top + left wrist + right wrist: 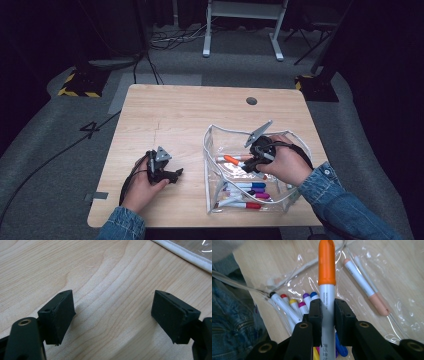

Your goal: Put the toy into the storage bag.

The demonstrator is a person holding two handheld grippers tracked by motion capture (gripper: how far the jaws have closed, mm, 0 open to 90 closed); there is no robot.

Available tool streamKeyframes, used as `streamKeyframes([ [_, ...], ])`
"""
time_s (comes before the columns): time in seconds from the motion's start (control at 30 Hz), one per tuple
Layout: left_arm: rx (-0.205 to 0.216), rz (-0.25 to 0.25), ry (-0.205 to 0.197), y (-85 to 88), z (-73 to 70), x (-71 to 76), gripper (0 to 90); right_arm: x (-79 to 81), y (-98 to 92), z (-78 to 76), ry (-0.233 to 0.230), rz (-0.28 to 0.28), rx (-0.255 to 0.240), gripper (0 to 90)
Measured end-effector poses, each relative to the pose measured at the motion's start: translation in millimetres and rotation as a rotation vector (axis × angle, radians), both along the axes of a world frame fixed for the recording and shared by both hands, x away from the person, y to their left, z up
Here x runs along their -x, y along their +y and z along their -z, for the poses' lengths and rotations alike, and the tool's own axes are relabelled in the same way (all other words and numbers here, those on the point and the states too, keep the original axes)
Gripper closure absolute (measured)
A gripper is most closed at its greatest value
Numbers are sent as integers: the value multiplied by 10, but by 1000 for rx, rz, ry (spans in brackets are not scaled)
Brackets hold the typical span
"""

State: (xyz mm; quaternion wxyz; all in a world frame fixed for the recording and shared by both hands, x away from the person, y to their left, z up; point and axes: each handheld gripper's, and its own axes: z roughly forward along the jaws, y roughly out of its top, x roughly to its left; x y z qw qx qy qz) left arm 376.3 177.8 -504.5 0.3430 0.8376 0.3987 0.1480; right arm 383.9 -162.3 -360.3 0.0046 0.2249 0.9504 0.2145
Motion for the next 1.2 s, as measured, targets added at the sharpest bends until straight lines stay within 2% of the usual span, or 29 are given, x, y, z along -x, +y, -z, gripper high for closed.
streamKeyframes([
  [0.17,1,0,1,-1,-1,-1,193,-14,3,101,24,-16,35,770],
  [0.2,1,2,2,0,-1,-1,192,-12,8,131,30,-27,57,770],
  [0.23,1,2,2,0,-1,-1,193,-12,8,131,30,-27,57,770],
  [0.43,1,2,3,0,-1,-1,193,18,33,200,61,-63,132,770],
  [0.57,2,1,2,-1,0,-1,193,29,42,217,78,-79,155,769],
  [0.6,5,-2,1,-3,1,0,193,42,50,235,96,-81,163,760],
  [0.67,3,-1,1,-2,0,-1,193,49,55,250,110,-80,163,664],
  [0.73,4,-3,1,-3,0,0,193,60,58,247,99,-85,153,581],
  [0.77,4,-3,1,-3,0,0,193,60,58,247,99,-85,153,581],
  [0.8,1,-1,0,-1,0,0,193,64,58,236,94,-88,145,540],
  [0.83,2,-1,1,-1,0,0,193,72,56,198,81,-72,106,500],
  [0.87,4,-2,-2,-3,3,-1,192,72,37,110,53,-64,62,496],
  [0.93,2,1,2,-1,0,-1,192,70,11,27,17,-56,21,489],
  [0.97,1,1,2,0,-1,-1,192,70,11,27,17,-56,21,489],
  [1.03,3,-3,-2,-3,2,0,193,66,-53,-118,-21,-24,-39,493],
  [1.07,1,1,1,0,0,-1,193,62,-137,-255,-70,6,-84,492],
  [1.13,1,1,1,0,0,-1,192,63,-173,-303,-87,18,-98,492],
  [1.17,1,1,2,0,-1,-1,193,71,-296,-442,-139,52,-130,494],
  [1.2,1,1,2,0,-1,-1,193,71,-296,-442,-139,52,-130,494],
])
